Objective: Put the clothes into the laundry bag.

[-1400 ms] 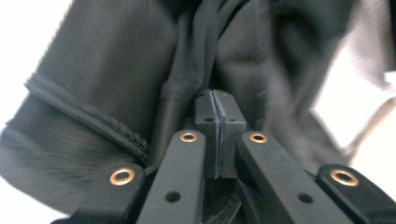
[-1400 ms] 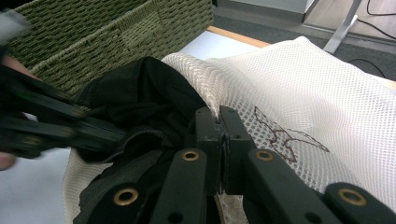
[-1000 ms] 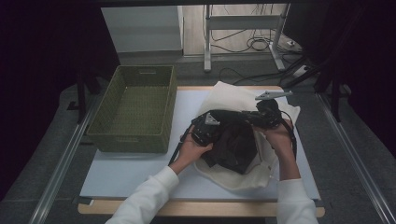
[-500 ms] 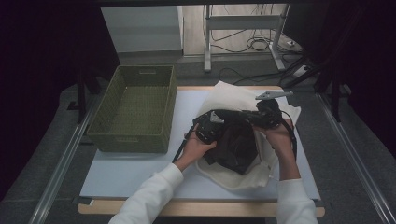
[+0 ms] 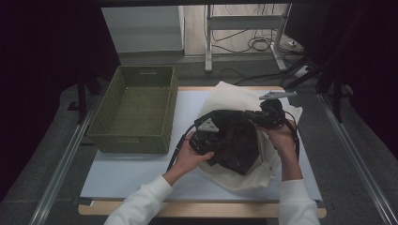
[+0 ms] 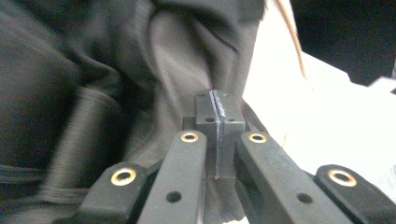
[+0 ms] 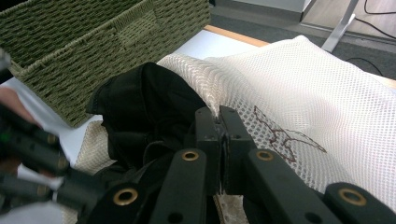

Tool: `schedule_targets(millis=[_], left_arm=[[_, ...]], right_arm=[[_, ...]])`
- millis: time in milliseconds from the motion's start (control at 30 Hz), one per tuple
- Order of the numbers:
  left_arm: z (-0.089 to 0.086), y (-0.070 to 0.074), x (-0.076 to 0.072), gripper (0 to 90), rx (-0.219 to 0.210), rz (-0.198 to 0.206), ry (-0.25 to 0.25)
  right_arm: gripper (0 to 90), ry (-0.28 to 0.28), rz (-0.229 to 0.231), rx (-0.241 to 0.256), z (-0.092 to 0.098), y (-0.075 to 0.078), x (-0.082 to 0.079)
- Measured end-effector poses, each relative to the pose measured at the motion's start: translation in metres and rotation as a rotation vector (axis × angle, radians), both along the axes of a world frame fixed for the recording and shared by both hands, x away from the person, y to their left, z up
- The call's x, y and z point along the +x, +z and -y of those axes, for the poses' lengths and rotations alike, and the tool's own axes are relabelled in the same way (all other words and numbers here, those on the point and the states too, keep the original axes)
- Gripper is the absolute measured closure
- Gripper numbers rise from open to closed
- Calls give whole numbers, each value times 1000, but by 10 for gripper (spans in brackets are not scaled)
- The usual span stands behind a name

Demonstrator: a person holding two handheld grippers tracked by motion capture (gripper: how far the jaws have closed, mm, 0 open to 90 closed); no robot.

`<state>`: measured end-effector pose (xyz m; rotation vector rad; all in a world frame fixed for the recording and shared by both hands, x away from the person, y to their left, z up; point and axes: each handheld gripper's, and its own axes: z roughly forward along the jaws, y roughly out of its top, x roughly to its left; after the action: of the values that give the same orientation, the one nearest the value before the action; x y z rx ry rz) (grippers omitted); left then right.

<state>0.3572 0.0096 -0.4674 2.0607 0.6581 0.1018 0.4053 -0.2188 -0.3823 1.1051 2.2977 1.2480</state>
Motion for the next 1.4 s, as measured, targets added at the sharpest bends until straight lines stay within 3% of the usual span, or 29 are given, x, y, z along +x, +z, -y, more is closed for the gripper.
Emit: schedule_targets(millis=[167,267,300,467,600,867,1067,1133,1167,1233,1300,1400], left_arm=[[14,-20,6,900,83,-6,46],[18,-25,10,900,87,-9,71],[23,-28,13,900,124,10,82],[35,-32,21,900,177,33,120],[41,-33,31,900,188,10,152],[56,-31,46,900,225,24,198],[61,-31,51,900,225,32,216],[60,-32,52,900,207,23,220],[58,-32,51,900,177,11,211],[55,-31,50,900,175,14,196],[50,-29,45,900,130,-1,185],[45,-26,41,900,118,7,170]], right_arm=[[880,1,1,-4,-1,0,0],[880,3,1,-9,-2,0,-1],[880,3,0,-11,-2,1,-1],[880,3,1,-20,-4,1,-2],[880,2,1,-28,-5,2,-3],[881,3,1,-21,-3,3,-3],[881,20,6,-30,-9,4,-6],[881,28,9,-43,-13,4,-7],[881,28,10,-43,-13,3,-7],[881,28,8,-39,-12,3,-6],[880,23,0,-21,-9,2,-4],[881,22,-3,-16,-7,2,-4]])
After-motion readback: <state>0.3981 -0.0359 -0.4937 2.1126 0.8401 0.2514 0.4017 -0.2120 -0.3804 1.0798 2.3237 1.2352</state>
